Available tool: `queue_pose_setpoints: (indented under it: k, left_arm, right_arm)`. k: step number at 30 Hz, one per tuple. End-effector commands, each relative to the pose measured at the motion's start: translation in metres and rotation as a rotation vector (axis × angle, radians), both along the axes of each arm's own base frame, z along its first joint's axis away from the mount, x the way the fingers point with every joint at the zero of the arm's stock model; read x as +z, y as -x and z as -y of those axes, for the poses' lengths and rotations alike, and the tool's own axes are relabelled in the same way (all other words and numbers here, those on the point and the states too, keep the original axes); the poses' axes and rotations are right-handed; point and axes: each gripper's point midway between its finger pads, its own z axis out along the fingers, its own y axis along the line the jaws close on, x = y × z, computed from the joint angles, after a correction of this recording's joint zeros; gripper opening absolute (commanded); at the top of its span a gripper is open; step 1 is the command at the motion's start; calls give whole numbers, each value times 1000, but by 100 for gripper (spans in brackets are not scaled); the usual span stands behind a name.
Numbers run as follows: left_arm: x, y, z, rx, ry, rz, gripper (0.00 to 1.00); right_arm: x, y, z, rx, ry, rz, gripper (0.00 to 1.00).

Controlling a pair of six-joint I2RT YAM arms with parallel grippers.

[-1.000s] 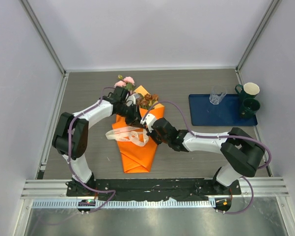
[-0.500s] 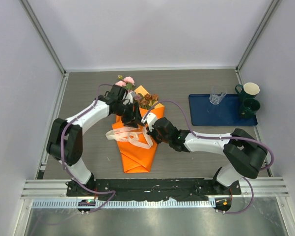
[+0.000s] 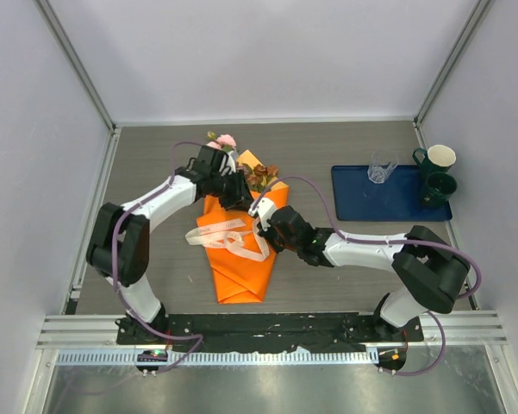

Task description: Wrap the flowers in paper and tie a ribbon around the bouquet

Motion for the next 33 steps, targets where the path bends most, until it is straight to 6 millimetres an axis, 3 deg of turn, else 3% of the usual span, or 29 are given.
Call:
queue_pose_setpoints:
  k: [1, 6, 12, 15, 21, 33]
  left_arm:
    - [3, -29, 23, 2, 46, 53, 33]
    - [-22, -27, 33, -44, 31, 18, 28]
    - [-40, 0, 27, -141, 0, -86, 20]
    - [-42, 20, 26, -203, 17, -165, 15]
    - [-45, 49, 33, -292, 113, -283, 13]
    - [-53, 60, 31, -344, 116, -351, 15]
  right_arm:
    - [30, -5, -10, -1, -91, 51, 0]
    - [32, -3, -9, -2, -91, 54, 0]
    - [36, -10, -6, -28, -83, 77, 0]
    - [37, -14, -6, -44, -80, 87, 0]
    - [40, -19, -5, -71, -89, 108, 0]
    - [17, -40, 5, -207, -3, 115, 0]
